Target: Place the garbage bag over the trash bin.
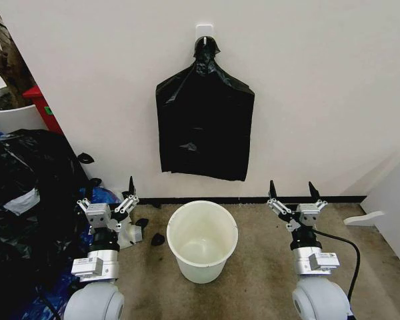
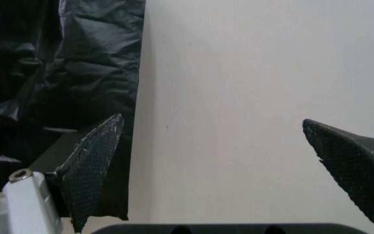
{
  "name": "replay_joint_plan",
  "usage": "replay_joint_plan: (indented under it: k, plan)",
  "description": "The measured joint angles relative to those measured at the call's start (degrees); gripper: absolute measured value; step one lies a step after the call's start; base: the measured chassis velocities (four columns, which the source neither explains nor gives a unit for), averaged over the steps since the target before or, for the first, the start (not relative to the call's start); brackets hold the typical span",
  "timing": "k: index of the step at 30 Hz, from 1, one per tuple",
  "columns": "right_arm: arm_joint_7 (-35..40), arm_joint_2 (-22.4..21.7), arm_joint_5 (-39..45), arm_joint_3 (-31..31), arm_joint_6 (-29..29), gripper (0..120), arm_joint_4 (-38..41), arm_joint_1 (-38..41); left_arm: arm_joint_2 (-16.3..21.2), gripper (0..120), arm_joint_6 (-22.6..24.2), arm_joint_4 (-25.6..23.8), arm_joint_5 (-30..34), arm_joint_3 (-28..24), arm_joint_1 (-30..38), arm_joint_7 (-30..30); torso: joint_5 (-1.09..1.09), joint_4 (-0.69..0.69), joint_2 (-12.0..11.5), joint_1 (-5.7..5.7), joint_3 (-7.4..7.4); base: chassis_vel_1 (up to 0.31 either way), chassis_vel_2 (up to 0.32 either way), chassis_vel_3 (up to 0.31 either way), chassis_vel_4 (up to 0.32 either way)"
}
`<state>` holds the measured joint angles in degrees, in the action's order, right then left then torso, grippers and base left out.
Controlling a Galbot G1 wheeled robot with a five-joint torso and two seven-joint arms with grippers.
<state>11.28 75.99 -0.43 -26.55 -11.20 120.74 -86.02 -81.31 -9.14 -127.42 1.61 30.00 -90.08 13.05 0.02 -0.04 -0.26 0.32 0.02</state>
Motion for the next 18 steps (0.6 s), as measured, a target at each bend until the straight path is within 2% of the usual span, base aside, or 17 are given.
replay_joint_plan:
  k: [2, 4, 7, 11, 15, 18]
  plan:
    - [0.18, -0.07, -0.05, 0.14, 0.05, 100, 0.00, 0.13, -0.17, 100, 2.14, -0.48, -0.34, -0.23, 0.10, 3.20, -0.01, 0.01, 0.00, 0.00, 0.00, 0.000, 0.000, 0.000, 0.000]
    - [0.34, -0.26, -0.01, 0.21, 0.00, 100, -0.10, 0.11, -0.36, 100, 2.09, -0.81, 0.59, -0.23, 0.41, 4.07, 0.00, 0.00, 0.00, 0.00, 0.00, 0.000, 0.000, 0.000, 0.000]
    - [0.68, -0.46, 0.12, 0.39, 0.01, 100, -0.21, 0.24, -0.50, 100, 0.08, -0.71, 2.98, 0.19, 0.63, 1.93, -0.01, 0.00, 0.00, 0.00, 0.00, 0.000, 0.000, 0.000, 0.000]
    - [0.85, -0.91, 0.61, 1.22, 0.22, 100, -0.49, 1.33, -0.76, 100, -4.67, 0.94, 9.57, 1.51, 1.19, -7.50, -0.01, 0.00, 0.00, 0.00, 0.00, 0.000, 0.000, 0.000, 0.000]
    - [0.68, -1.15, 0.70, 1.66, 0.27, 100, -0.46, 1.54, -0.76, 100, -3.75, 1.07, 9.46, 1.17, 0.98, -7.36, 0.00, 0.00, 0.00, 0.00, 0.00, 0.000, 0.000, 0.000, 0.000]
    - [0.67, -1.40, 0.70, 1.69, 0.27, 100, -0.27, 1.53, -0.83, 100, -2.61, 1.05, 7.82, 0.60, 1.21, -5.08, -0.01, 0.00, 0.00, 0.00, 0.00, 0.000, 0.000, 0.000, 0.000]
